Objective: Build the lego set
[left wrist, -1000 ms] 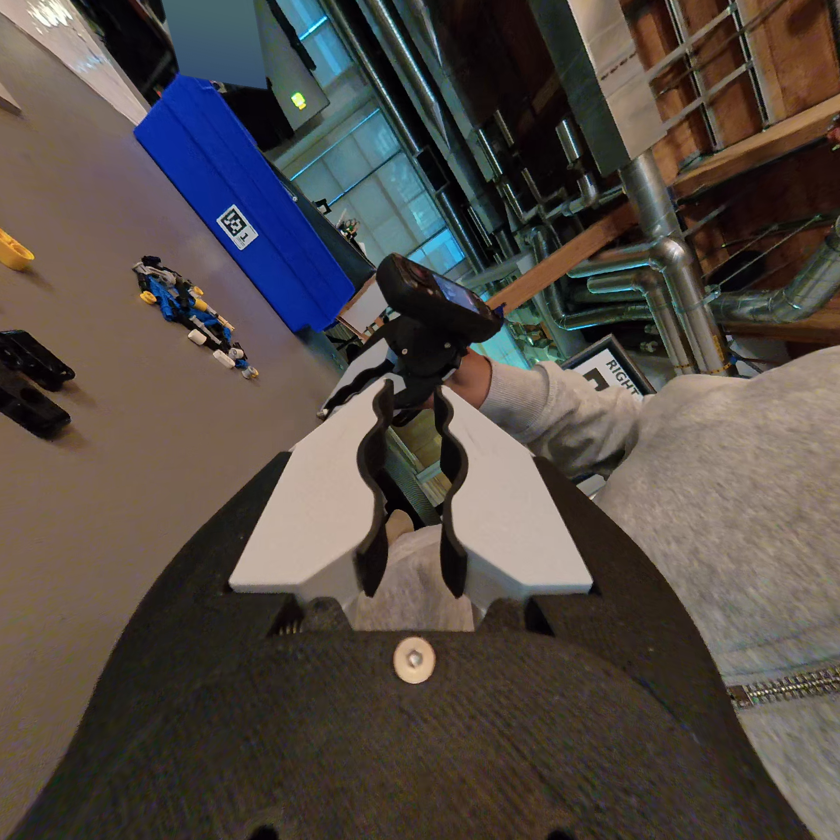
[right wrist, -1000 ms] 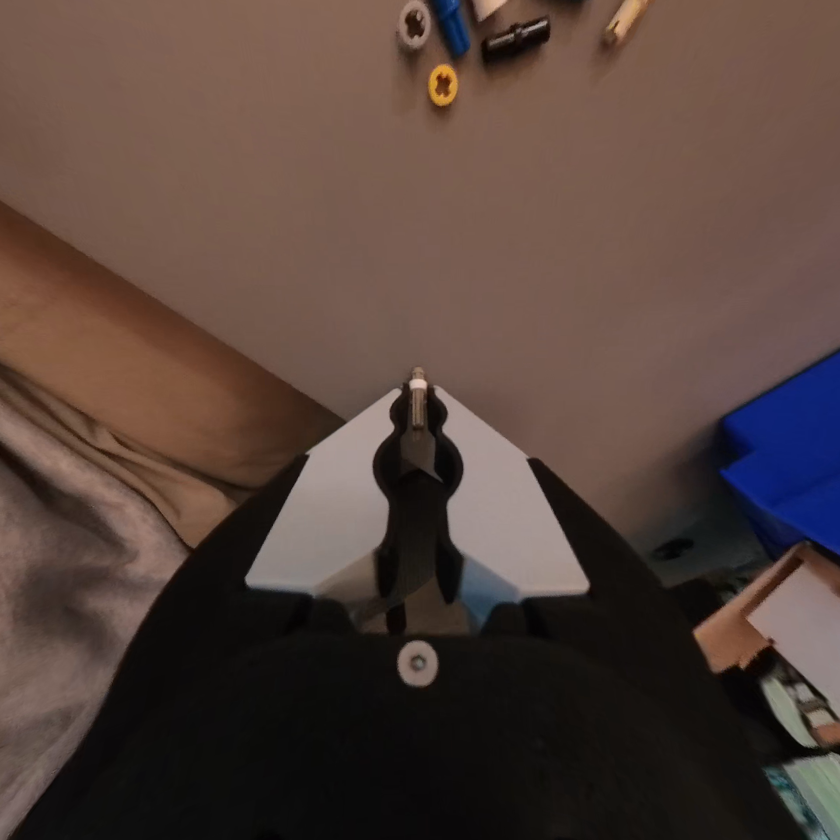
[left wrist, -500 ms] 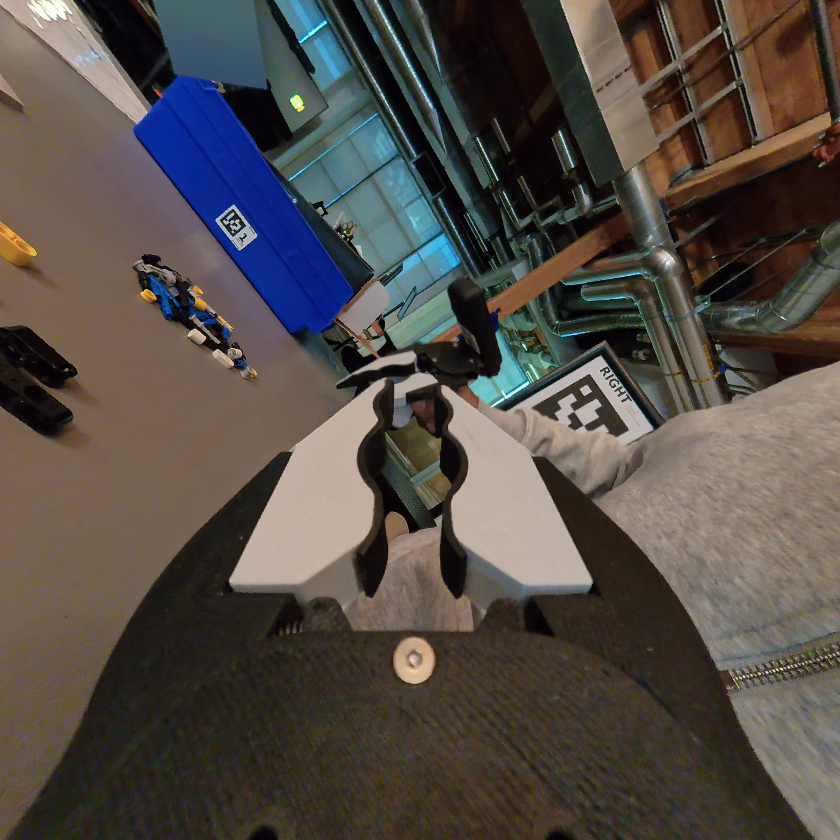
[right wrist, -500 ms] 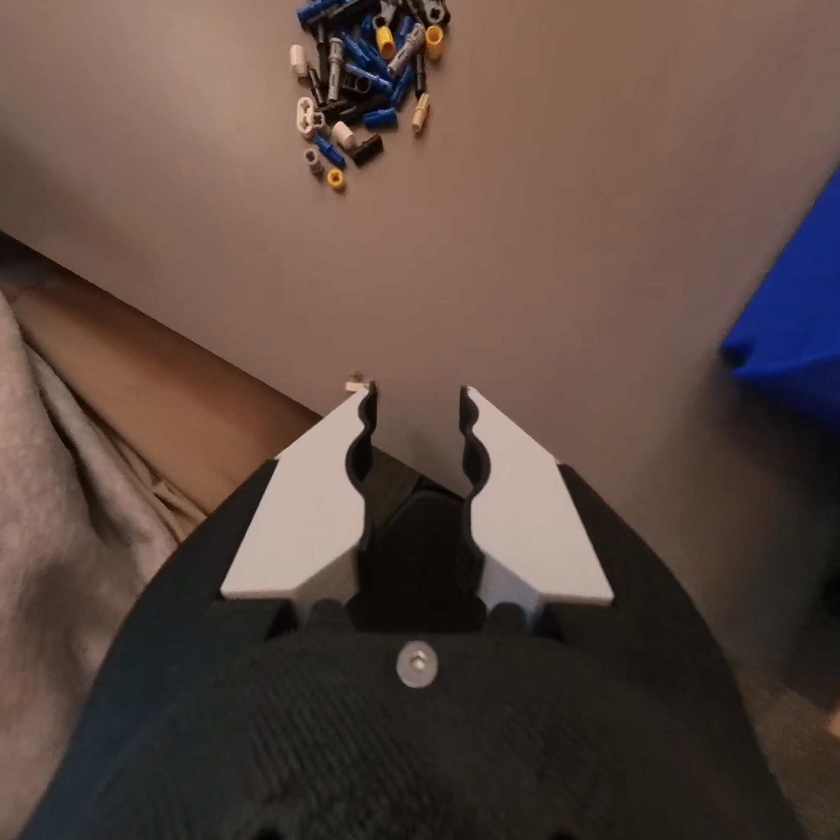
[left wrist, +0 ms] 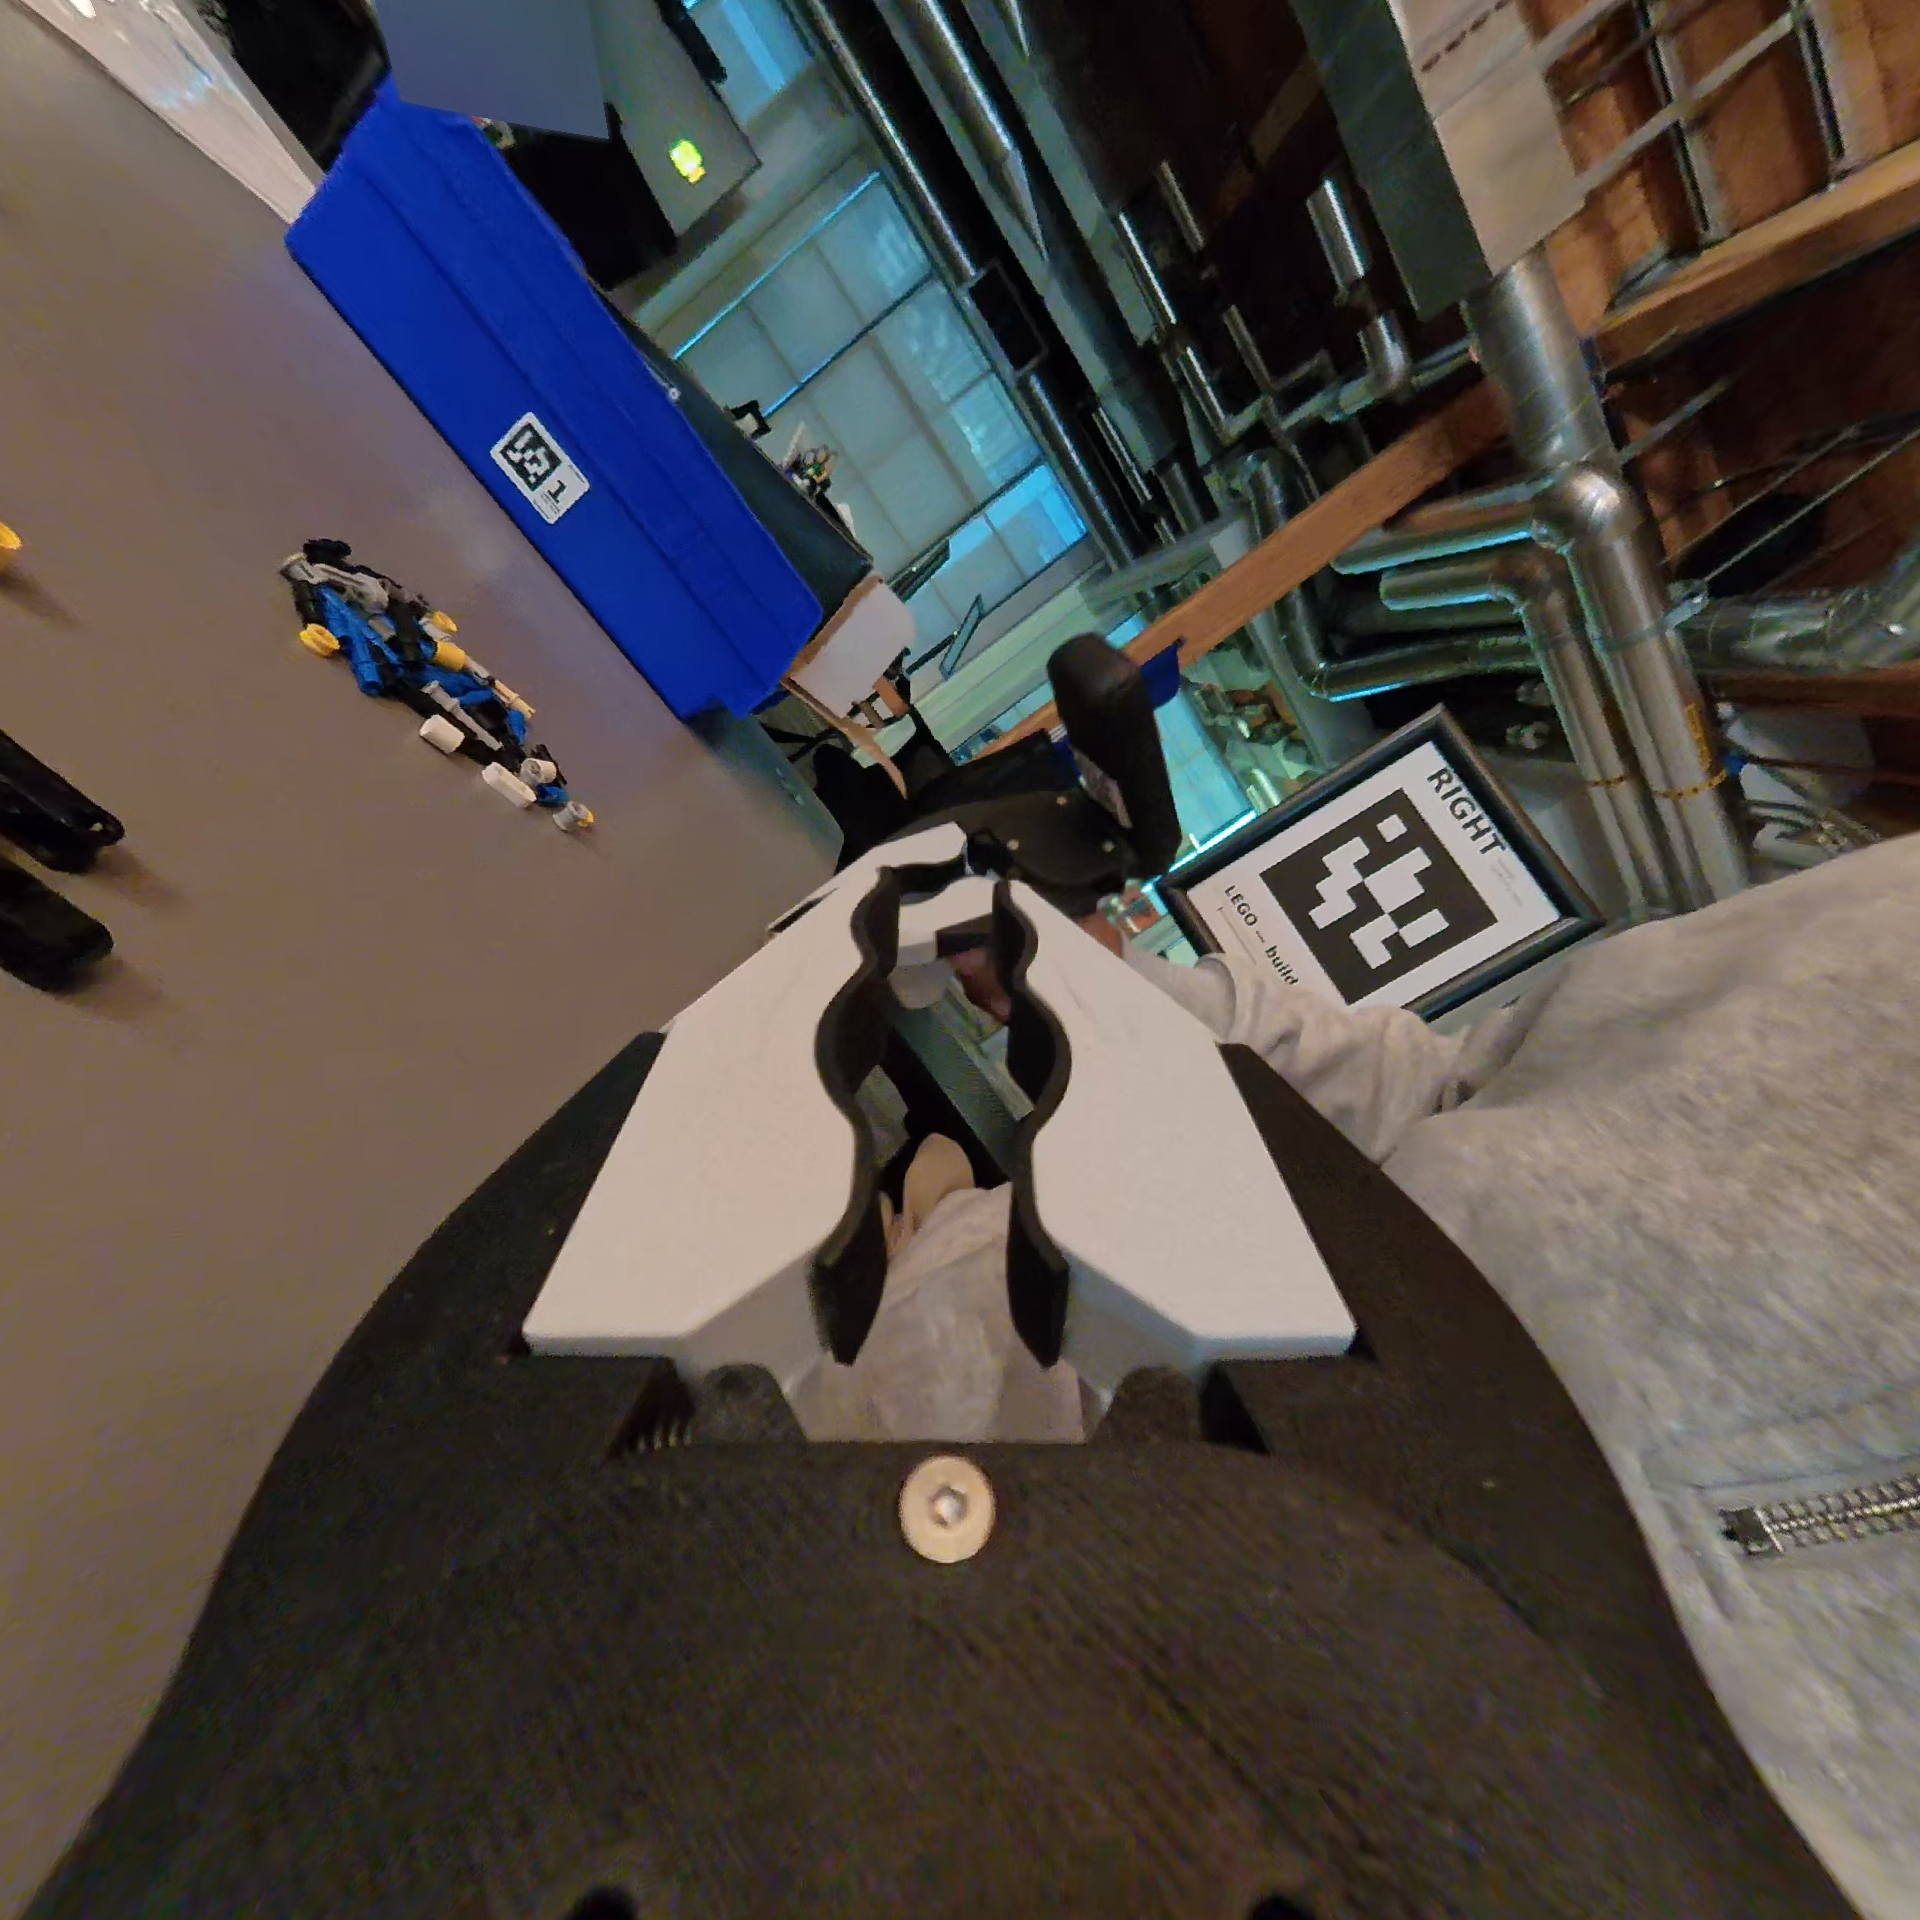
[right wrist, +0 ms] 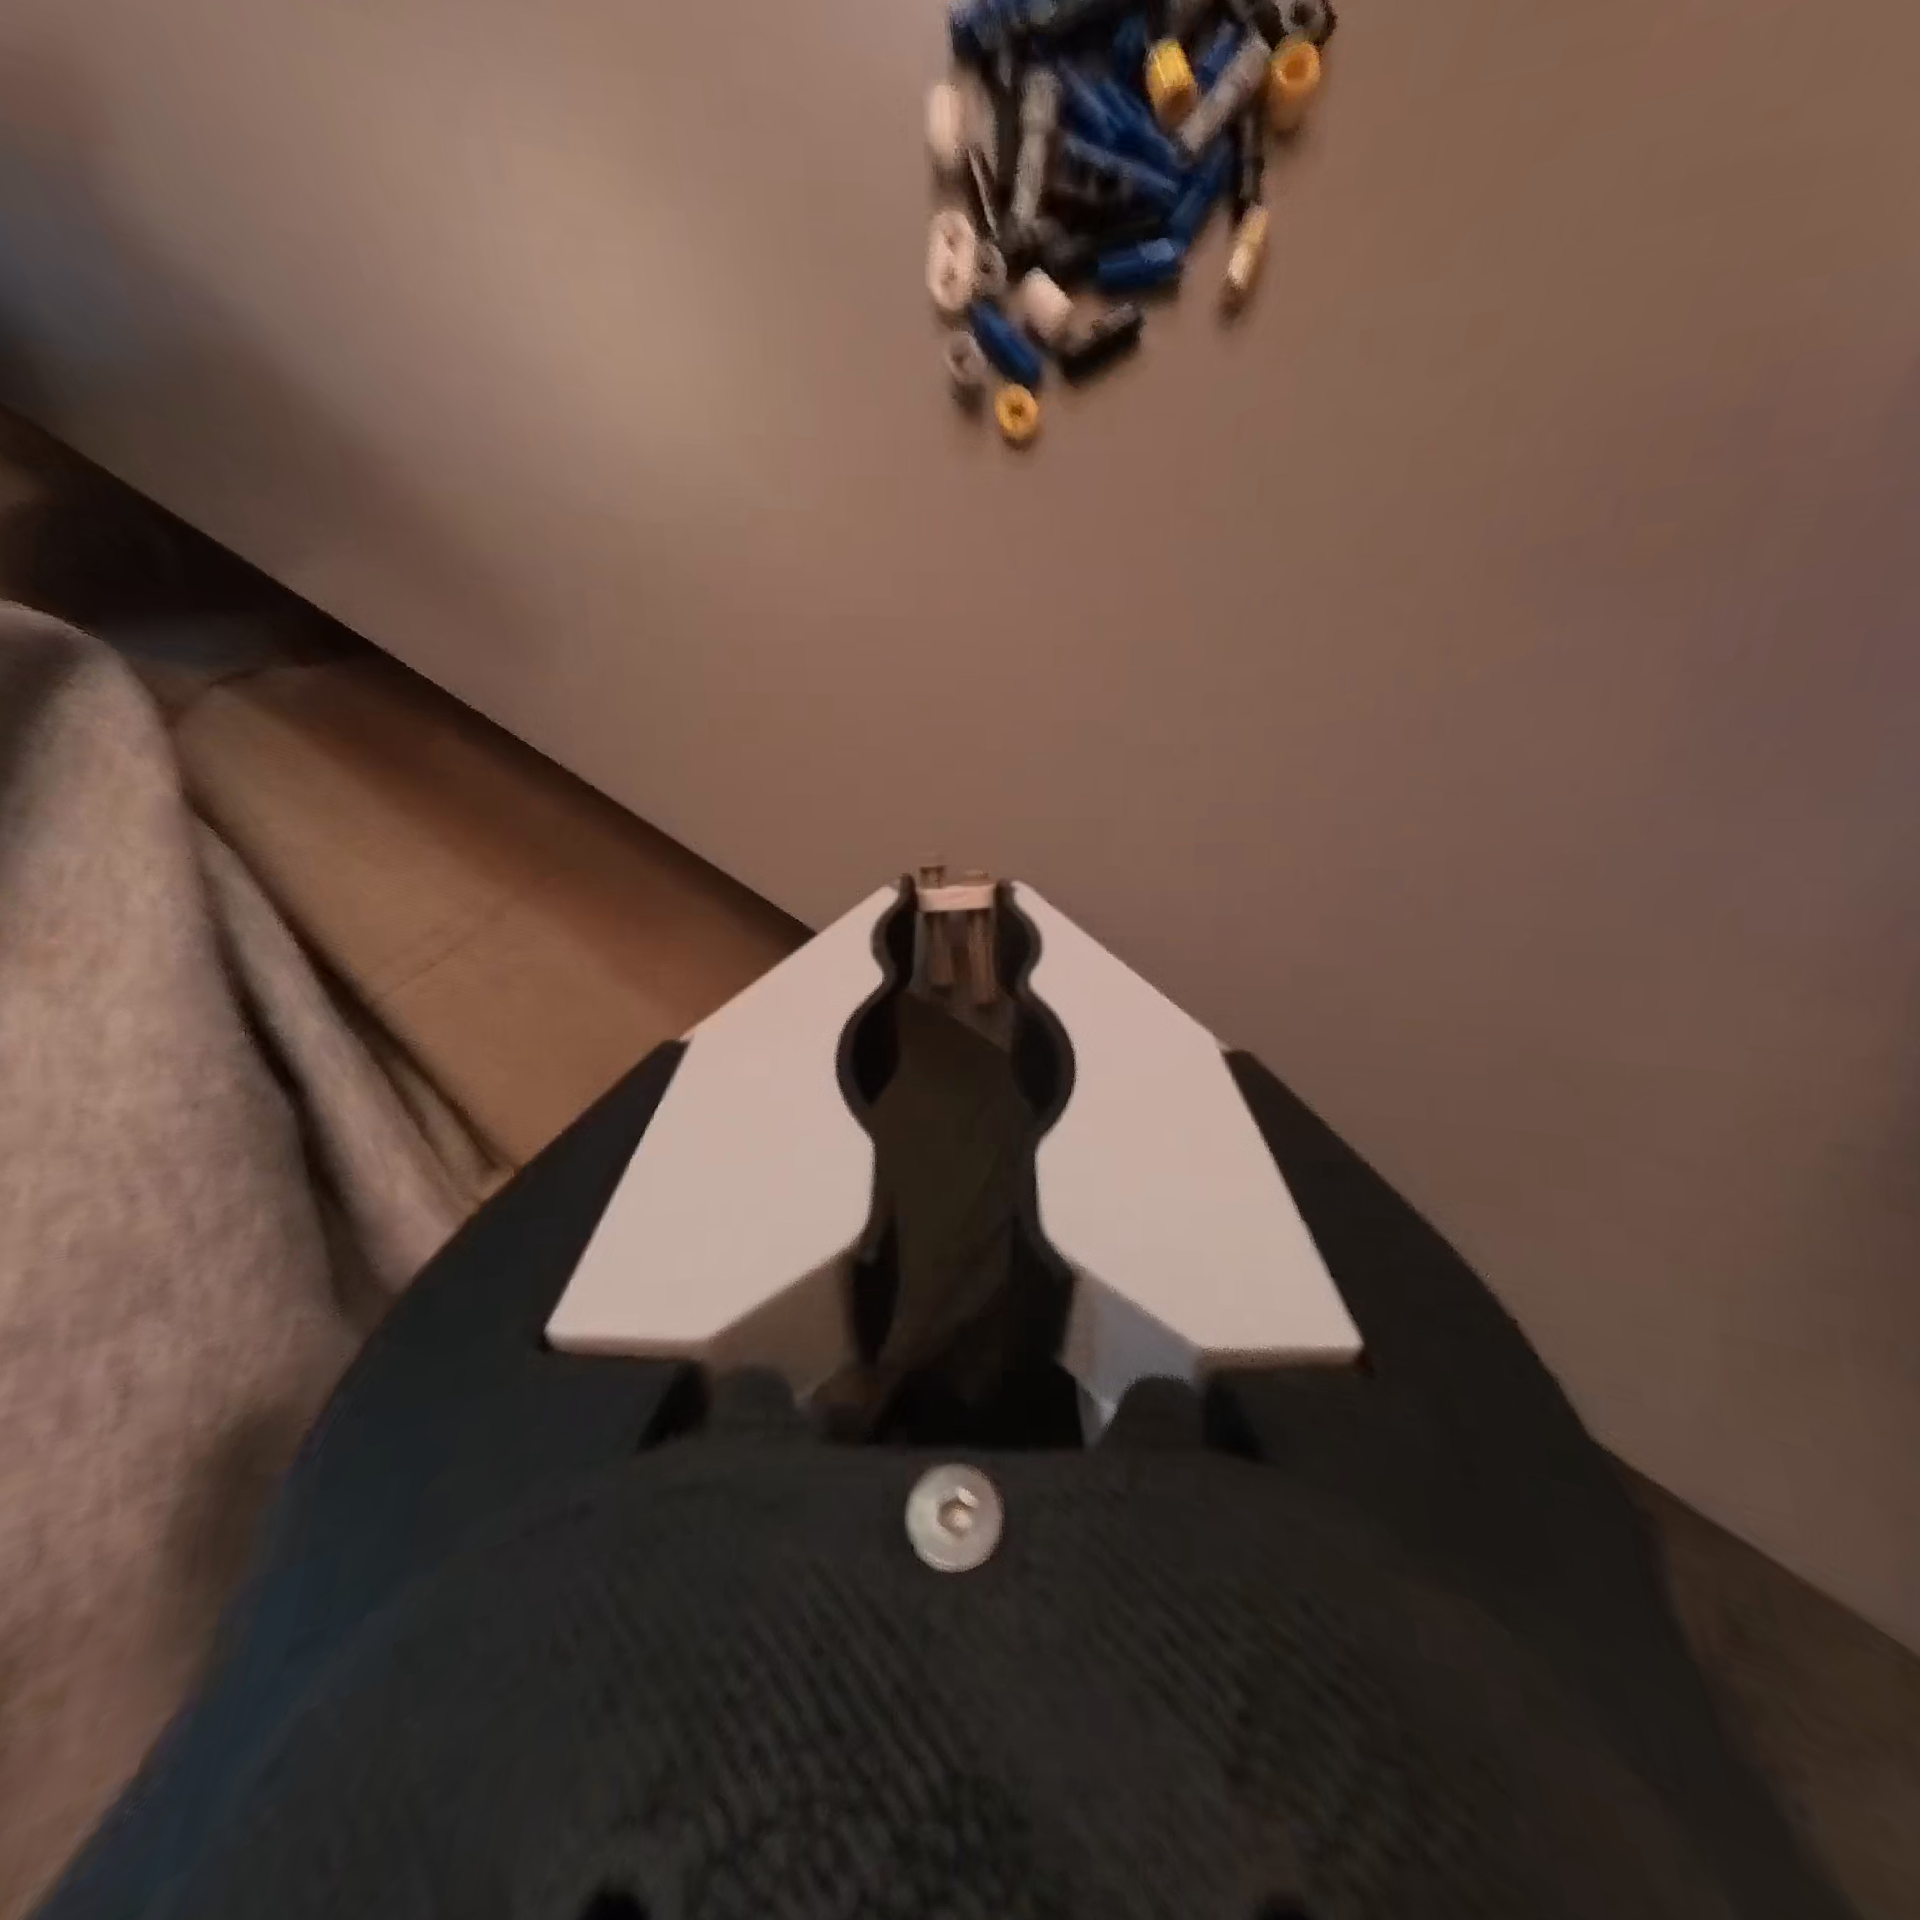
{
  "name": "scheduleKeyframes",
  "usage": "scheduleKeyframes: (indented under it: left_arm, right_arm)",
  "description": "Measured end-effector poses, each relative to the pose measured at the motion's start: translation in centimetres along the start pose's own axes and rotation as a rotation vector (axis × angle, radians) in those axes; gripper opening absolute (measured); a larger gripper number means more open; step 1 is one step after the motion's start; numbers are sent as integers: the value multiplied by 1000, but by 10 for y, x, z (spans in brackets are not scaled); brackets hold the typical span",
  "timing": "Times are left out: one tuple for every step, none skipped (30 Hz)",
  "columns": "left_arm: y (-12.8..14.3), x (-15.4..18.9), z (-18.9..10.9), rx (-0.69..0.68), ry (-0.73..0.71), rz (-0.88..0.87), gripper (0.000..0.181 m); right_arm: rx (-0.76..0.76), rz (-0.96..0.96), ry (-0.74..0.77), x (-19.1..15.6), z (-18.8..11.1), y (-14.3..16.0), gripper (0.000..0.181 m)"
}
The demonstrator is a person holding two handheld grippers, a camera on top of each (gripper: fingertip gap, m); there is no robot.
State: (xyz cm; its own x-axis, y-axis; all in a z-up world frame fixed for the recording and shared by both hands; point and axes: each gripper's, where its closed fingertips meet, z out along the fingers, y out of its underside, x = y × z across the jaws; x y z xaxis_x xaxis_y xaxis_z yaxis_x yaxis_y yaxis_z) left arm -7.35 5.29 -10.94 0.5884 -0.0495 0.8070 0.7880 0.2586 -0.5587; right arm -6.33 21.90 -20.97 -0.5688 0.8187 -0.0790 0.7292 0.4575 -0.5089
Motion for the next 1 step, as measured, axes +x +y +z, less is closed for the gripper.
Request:
scheduleKeyframes:
  left_arm:
    - [2,0,1,-9,-6,15,16]
  right_arm:
    - [36,17,-43,-7,-2,-9,14]
